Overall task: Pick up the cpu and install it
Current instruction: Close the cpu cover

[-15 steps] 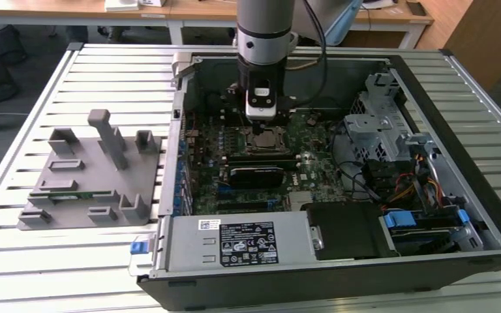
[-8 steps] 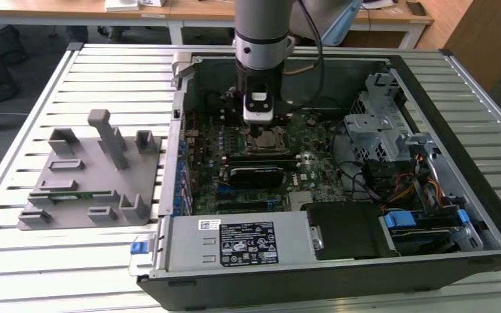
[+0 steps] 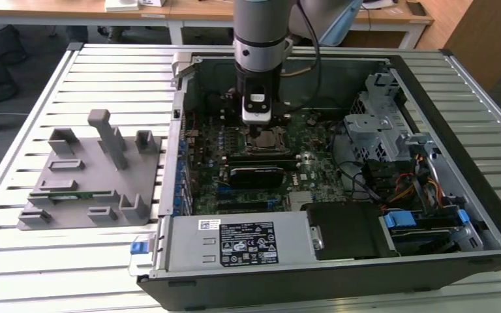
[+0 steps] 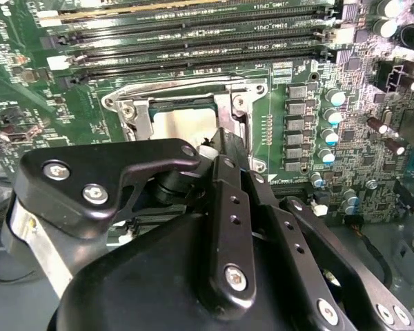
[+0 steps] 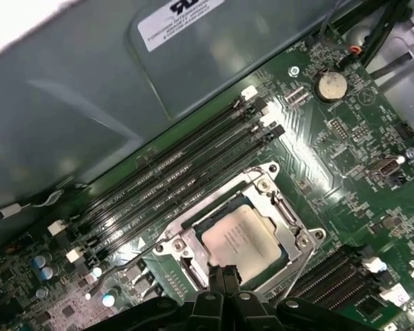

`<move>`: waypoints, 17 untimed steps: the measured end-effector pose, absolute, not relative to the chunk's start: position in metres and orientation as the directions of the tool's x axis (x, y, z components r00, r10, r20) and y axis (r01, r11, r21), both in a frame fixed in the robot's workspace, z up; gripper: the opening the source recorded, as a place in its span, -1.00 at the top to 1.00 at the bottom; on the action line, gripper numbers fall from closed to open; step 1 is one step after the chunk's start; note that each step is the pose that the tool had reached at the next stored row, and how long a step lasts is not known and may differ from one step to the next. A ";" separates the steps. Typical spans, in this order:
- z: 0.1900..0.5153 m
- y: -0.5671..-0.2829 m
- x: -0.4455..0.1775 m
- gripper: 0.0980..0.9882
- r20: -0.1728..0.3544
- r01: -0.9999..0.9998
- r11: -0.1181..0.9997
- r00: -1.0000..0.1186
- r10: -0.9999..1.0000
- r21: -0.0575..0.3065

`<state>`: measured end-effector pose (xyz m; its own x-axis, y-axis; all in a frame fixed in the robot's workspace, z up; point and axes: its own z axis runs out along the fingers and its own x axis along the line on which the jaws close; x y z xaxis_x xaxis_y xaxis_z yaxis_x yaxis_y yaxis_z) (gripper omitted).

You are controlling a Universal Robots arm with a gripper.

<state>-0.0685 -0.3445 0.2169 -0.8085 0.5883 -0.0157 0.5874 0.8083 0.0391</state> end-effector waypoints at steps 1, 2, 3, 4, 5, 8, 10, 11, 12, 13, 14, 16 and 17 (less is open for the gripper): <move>0.216 -0.344 -0.069 0.98 -0.016 0.587 0.808 -0.808 0.588 0.039; 0.215 -0.344 -0.069 0.98 -0.016 0.587 0.808 -0.809 0.588 0.039; 0.214 -0.344 -0.069 0.98 -0.016 0.587 0.808 -0.809 0.588 0.039; 0.213 -0.343 -0.069 0.98 -0.016 0.587 0.808 -0.808 0.588 0.039; 0.212 -0.343 -0.069 0.98 -0.016 0.587 0.808 -0.809 0.588 0.039; 0.208 -0.342 -0.070 0.98 -0.016 0.587 0.808 -0.808 0.588 0.039; 0.206 -0.342 -0.071 0.98 -0.016 0.587 0.808 -0.809 0.588 0.039; 0.205 -0.341 -0.071 0.98 -0.016 0.587 0.808 -0.809 0.588 0.039; 0.204 -0.341 -0.071 0.98 -0.016 0.587 0.808 -0.808 0.588 0.039; 0.204 -0.341 -0.071 0.98 -0.016 0.587 0.808 -0.809 0.588 0.039; 0.203 -0.341 -0.071 0.98 -0.016 0.587 0.808 -0.809 0.588 0.039; 0.202 -0.341 -0.071 0.98 -0.016 0.587 0.808 -0.809 0.588 0.039; 0.201 -0.341 -0.071 0.98 -0.016 0.587 0.808 -0.808 0.588 0.039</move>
